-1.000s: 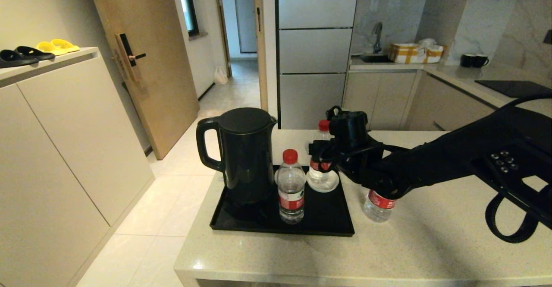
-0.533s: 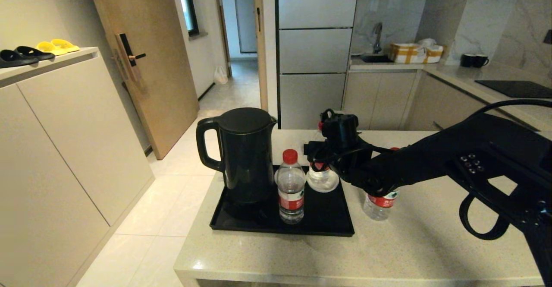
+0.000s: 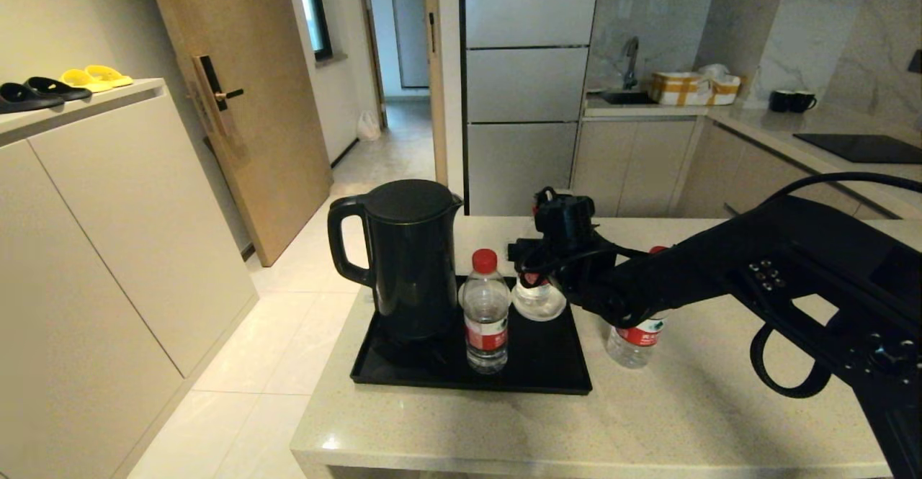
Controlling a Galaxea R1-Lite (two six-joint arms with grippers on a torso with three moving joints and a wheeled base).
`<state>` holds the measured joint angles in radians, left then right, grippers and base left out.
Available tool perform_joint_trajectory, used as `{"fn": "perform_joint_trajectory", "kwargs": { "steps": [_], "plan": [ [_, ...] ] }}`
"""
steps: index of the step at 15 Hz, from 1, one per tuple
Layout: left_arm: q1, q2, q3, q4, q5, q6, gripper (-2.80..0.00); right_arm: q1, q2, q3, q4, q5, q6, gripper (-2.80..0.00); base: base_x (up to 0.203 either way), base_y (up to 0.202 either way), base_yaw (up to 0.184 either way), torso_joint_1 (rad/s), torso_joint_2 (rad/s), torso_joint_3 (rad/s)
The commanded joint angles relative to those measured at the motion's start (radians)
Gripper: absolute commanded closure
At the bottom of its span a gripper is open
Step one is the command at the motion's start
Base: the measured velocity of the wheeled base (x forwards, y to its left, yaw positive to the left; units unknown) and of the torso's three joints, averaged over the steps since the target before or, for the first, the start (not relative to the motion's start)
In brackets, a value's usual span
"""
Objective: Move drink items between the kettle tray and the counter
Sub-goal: Pick up the bottled water
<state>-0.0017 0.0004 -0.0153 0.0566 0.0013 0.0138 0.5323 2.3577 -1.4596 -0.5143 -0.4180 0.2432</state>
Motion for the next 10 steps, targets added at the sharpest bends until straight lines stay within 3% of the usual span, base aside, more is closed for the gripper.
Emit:
{"fn": "perform_joint_trajectory", "kwargs": {
  "steps": [1, 4, 5, 10],
  "plan": [
    [0.000, 0.001, 0.000, 0.000, 0.000, 0.000, 0.00, 0.001, 0.003, 0.004, -0.004, -0.002, -0.001, -2.80, 0.000, 0.000, 0.000, 0.000, 0.00, 0.000],
    [0.000, 0.001, 0.000, 0.000, 0.000, 0.000, 0.00, 0.001, -0.003, 0.012, -0.001, -0.004, -0.010, -2.80, 0.000, 0.000, 0.000, 0.000, 0.00, 0.000],
    [0.000, 0.001, 0.000, 0.000, 0.000, 0.000, 0.00, 0.001, -0.008, 0.018, -0.004, -0.002, -0.012, 0.00, 0.000, 0.000, 0.000, 0.000, 0.00, 0.000],
    [0.000, 0.001, 0.000, 0.000, 0.000, 0.000, 0.00, 0.001, -0.014, 0.016, -0.006, -0.002, -0.010, 0.00, 0.000, 0.000, 0.000, 0.000, 0.00, 0.000]
  ]
}}
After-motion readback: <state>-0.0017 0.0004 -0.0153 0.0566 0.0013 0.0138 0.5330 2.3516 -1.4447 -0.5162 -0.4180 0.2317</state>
